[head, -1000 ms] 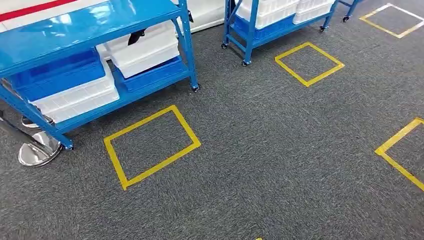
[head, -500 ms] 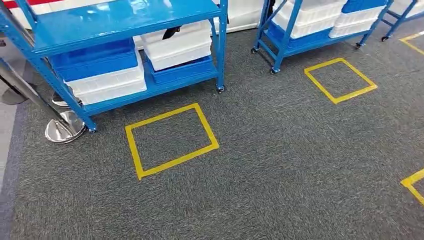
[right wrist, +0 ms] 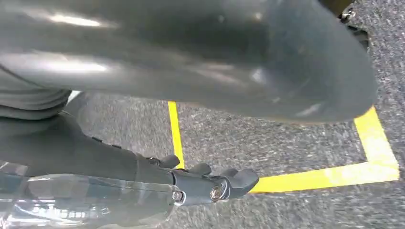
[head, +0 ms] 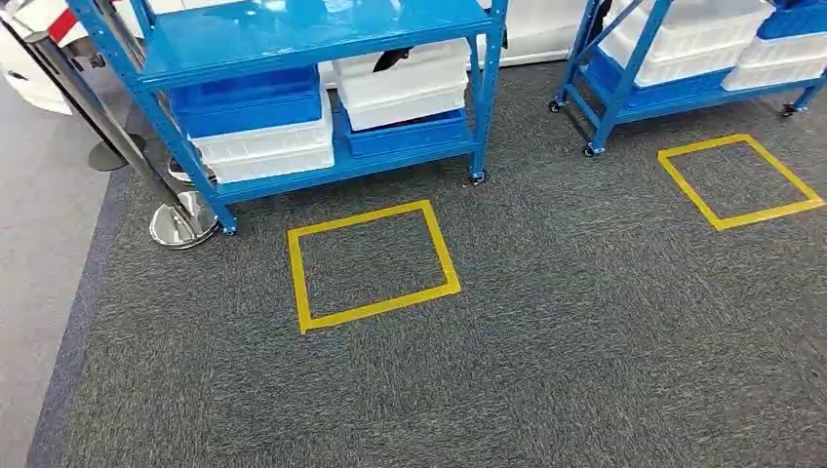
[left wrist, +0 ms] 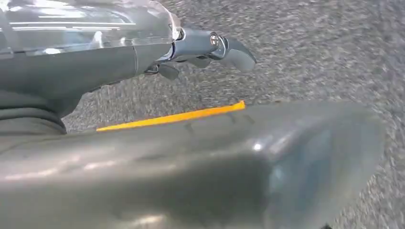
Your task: Take the parts from the cabinet and place them on the table.
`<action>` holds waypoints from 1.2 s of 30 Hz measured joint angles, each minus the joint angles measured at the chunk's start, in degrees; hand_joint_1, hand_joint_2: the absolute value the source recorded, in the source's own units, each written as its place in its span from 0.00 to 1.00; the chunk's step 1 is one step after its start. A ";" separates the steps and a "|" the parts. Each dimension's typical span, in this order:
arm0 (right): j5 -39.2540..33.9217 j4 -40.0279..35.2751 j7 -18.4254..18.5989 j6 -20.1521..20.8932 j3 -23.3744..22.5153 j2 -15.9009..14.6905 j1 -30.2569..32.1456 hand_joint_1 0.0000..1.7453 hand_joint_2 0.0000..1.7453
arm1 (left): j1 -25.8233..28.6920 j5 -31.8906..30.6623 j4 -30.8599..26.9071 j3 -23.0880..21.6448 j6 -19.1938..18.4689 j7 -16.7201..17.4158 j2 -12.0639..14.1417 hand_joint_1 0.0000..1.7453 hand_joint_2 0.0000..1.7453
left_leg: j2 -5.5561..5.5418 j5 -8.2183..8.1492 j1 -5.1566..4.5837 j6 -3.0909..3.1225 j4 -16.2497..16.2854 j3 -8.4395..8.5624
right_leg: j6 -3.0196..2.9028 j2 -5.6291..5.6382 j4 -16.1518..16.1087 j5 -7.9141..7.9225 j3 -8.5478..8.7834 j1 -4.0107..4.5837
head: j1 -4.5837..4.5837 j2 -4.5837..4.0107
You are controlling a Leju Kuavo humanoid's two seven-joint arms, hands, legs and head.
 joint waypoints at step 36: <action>-0.22 -0.33 0.72 -0.46 -2.86 -0.15 0.49 0.00 0.00 | 0.83 0.13 0.07 -0.02 -0.94 -1.27 -0.42 0.00 0.00 | 0.33 8.08 -1.71 3.04 -7.19 -1.60 | 1.59 3.12 -3.04 -7.93 10.95 -0.46 | 0.17 0.00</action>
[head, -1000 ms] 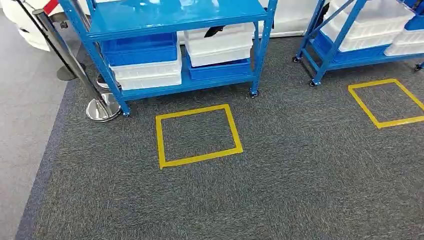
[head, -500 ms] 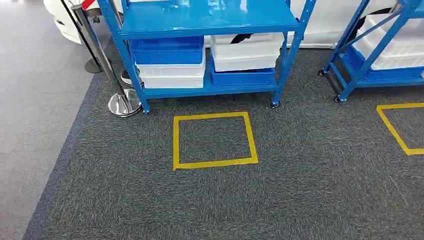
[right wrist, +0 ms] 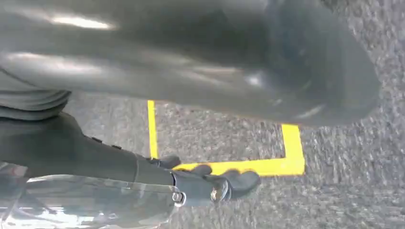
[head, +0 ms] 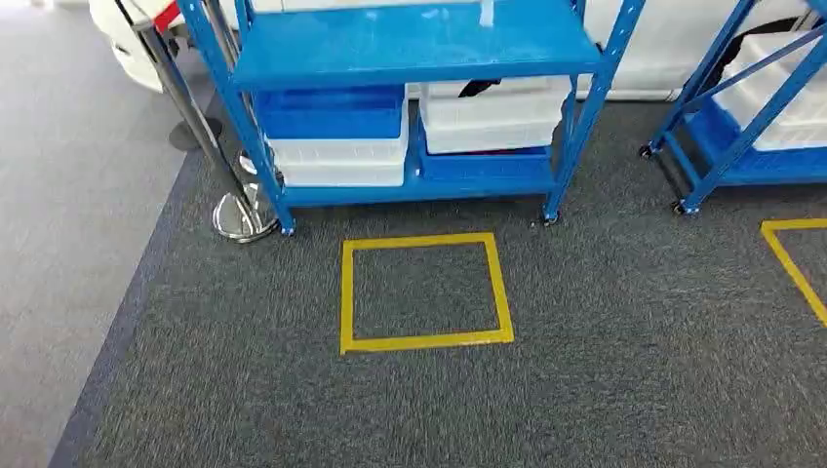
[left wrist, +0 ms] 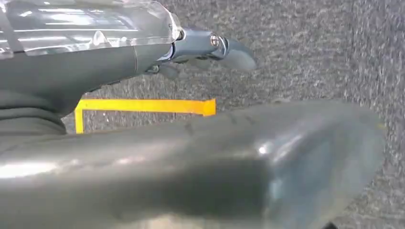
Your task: Take the parts from the cabinet and place them on the table.
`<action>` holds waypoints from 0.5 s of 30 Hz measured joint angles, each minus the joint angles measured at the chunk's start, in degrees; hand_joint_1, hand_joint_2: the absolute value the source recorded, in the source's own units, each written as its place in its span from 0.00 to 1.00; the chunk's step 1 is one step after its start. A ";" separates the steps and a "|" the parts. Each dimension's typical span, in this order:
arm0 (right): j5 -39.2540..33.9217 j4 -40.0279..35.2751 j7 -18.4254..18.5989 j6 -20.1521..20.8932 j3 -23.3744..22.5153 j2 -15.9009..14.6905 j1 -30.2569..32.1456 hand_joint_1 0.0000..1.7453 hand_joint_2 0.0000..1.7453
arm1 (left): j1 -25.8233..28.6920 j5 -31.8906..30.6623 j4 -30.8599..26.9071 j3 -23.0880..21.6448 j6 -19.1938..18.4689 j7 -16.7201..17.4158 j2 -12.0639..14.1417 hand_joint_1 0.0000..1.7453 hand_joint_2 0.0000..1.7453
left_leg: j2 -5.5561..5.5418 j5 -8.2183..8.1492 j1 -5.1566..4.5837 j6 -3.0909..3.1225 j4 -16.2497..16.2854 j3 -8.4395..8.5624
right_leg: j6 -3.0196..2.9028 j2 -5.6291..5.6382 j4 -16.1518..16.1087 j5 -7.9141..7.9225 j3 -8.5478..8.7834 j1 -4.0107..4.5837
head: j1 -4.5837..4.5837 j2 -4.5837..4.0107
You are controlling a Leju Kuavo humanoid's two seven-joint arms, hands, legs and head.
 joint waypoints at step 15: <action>-1.46 -0.13 -0.41 0.79 -2.36 -0.11 -0.29 0.00 0.00 | 0.38 0.17 0.00 -0.13 0.15 0.48 -0.39 0.00 0.00 | -0.33 -13.99 0.07 -0.26 -5.76 18.97 | -0.24 -2.15 6.30 14.77 -19.89 1.03 | 0.77 0.00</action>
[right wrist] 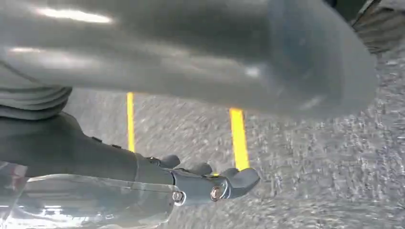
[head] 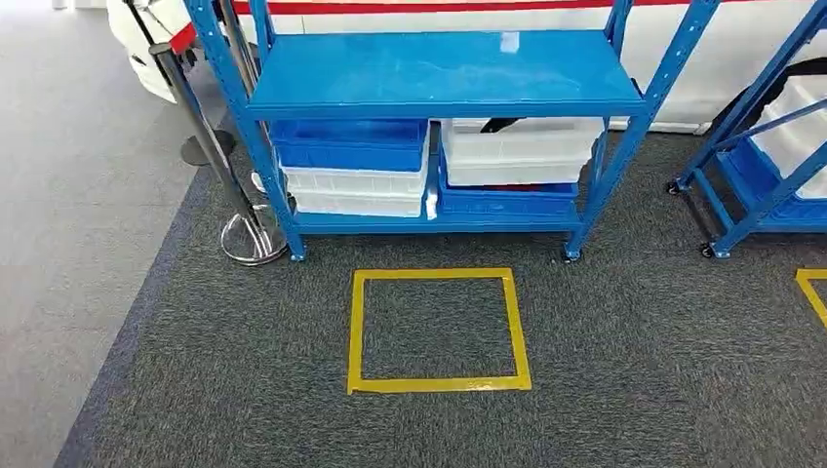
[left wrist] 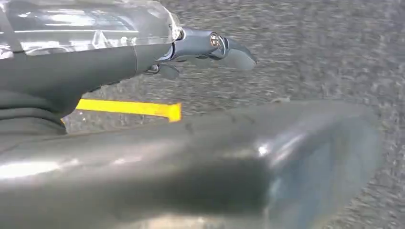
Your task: Take the parts from the cabinet and place them on the table.
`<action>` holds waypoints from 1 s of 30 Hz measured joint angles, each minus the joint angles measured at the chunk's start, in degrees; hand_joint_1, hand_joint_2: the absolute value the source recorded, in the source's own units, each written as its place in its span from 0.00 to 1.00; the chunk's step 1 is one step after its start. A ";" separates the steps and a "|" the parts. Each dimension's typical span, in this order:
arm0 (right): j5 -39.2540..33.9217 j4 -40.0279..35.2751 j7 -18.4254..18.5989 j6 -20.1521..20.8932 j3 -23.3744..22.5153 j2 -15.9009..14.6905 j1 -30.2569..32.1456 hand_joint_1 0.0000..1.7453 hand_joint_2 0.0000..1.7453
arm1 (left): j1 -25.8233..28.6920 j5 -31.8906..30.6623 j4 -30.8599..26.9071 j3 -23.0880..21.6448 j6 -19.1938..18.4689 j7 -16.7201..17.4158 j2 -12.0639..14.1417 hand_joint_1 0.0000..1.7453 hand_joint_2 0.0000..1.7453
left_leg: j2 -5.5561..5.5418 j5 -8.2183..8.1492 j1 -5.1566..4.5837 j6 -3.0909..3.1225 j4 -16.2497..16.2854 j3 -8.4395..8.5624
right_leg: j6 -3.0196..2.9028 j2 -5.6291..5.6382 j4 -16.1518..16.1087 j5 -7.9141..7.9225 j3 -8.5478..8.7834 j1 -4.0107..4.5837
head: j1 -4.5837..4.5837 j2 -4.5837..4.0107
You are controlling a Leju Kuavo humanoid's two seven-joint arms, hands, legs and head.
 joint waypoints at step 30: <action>2.21 -0.22 0.00 -0.68 -2.36 -0.07 -0.97 0.00 0.00 | -1.14 0.09 0.42 -1.05 0.72 0.29 0.02 0.00 0.00 | -0.65 6.44 -0.01 0.32 2.35 -9.60 | -0.62 3.14 -2.75 -4.78 6.68 0.43 | -0.27 0.00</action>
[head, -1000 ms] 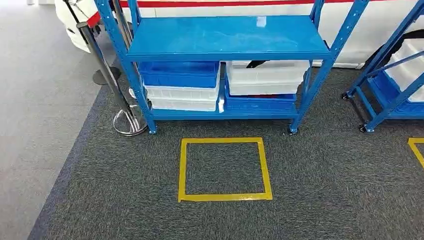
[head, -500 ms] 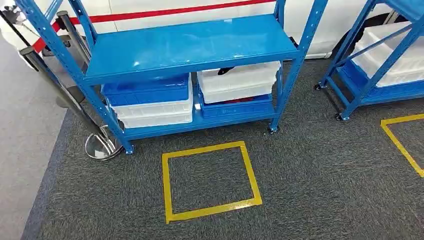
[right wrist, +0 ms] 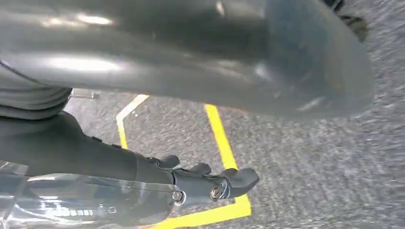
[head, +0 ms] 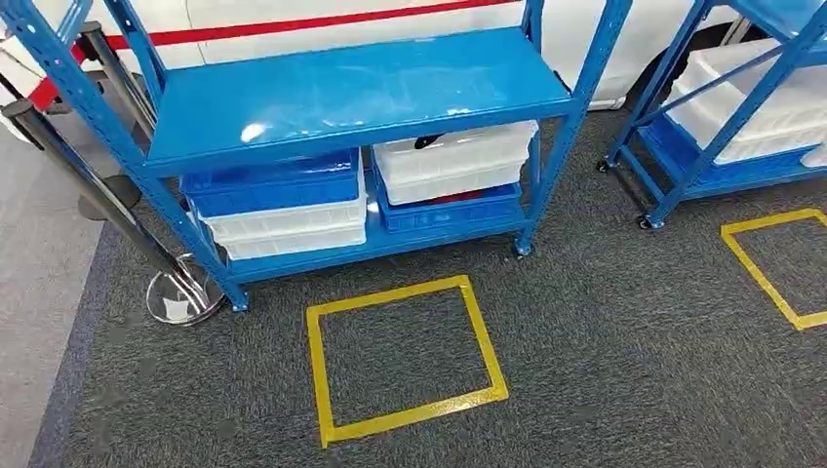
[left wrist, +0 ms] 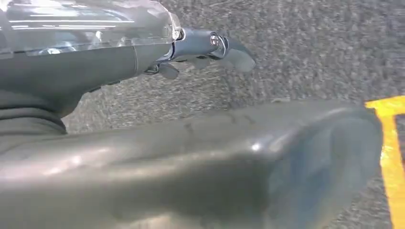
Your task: Take the parts from the cabinet and place them on the table.
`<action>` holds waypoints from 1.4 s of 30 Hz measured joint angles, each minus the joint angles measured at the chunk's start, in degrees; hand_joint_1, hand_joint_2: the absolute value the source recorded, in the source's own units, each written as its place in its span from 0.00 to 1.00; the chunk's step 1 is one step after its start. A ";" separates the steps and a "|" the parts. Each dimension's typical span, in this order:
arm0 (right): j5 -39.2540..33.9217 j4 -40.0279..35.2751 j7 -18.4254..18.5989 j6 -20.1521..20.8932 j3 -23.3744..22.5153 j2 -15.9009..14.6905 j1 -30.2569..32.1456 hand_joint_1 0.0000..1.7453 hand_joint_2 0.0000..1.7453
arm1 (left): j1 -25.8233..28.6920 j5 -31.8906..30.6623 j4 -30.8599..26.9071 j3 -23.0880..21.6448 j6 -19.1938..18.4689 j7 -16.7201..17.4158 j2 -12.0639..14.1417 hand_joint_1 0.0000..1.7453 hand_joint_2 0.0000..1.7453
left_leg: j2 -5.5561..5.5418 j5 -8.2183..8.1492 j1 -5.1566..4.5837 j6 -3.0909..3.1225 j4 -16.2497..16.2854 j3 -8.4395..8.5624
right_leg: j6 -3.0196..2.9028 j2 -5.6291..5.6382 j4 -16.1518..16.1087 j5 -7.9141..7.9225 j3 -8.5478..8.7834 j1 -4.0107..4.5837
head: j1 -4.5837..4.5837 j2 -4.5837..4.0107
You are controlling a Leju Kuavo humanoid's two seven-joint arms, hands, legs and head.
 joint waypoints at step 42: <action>1.03 0.00 0.55 1.14 0.00 0.02 0.41 0.00 0.00 | 0.36 0.02 0.09 -0.33 0.09 0.68 0.02 0.00 0.00 | 0.40 -7.76 1.32 -2.87 14.16 -7.76 | -0.89 0.15 -0.01 -3.16 3.69 -0.88 | -0.46 0.00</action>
